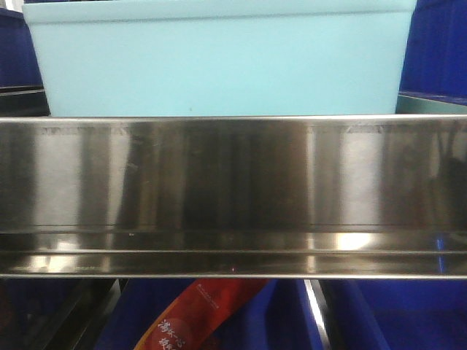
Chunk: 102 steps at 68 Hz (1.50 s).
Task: Fetch blue bin and place on conveyor start
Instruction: 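Reach both grippers to the rims of the light-teal bin on the shelf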
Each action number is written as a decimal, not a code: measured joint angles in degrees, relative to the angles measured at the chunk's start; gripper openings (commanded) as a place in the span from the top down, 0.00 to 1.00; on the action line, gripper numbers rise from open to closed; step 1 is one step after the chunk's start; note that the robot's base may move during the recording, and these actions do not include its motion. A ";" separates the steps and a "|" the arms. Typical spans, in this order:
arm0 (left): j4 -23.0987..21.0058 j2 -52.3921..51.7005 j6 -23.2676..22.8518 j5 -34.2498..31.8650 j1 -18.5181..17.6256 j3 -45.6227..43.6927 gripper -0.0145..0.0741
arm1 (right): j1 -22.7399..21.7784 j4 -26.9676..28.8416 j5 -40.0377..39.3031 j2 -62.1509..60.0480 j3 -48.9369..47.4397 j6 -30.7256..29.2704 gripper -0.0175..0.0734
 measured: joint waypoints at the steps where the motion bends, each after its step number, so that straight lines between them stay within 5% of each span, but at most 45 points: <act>1: 0.00 0.00 0.00 0.00 0.00 0.00 0.96 | 0.00 0.00 0.00 0.00 0.00 0.00 0.99; 70: -1.28 -0.08 0.00 -8.76 0.00 -0.33 0.96 | 0.00 1.22 -5.22 0.00 -0.53 0.00 0.99; 83: -1.52 -0.08 0.00 1.40 0.00 -11.43 0.90 | 0.00 1.42 4.76 -0.19 -12.70 0.00 0.98; 90: -1.52 2.02 0.00 7.85 0.00 -19.51 0.75 | 0.00 1.53 10.92 -0.01 -20.17 0.00 0.85; 102: -1.52 9.95 0.00 15.20 0.00 -31.23 0.41 | 0.00 1.75 16.99 4.48 -29.88 0.00 0.36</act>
